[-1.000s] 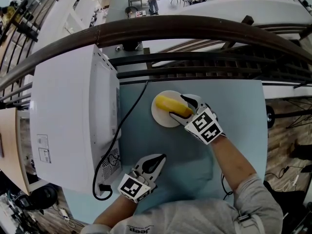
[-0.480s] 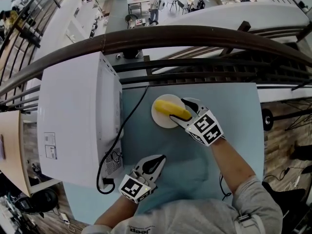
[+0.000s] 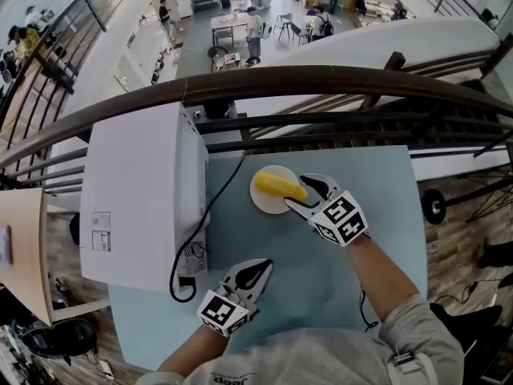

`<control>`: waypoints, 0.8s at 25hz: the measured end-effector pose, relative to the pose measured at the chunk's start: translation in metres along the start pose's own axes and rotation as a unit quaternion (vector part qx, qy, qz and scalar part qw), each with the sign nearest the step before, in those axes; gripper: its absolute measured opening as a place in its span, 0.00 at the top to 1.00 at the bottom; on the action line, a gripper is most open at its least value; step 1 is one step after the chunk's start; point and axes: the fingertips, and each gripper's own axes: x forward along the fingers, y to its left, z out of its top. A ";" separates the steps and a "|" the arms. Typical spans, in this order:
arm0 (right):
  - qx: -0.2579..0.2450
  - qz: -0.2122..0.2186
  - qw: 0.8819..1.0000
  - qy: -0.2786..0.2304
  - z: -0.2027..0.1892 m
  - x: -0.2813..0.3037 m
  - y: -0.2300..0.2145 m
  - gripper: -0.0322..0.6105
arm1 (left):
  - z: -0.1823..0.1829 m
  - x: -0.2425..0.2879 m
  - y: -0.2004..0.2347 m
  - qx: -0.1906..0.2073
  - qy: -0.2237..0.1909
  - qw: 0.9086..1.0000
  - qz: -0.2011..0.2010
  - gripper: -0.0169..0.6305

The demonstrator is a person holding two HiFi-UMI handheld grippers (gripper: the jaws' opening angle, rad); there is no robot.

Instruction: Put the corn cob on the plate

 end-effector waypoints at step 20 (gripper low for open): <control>-0.025 0.006 1.000 -0.016 0.044 -0.111 0.083 0.80 | 0.080 -0.086 -0.068 0.065 -0.058 0.996 0.037 0.95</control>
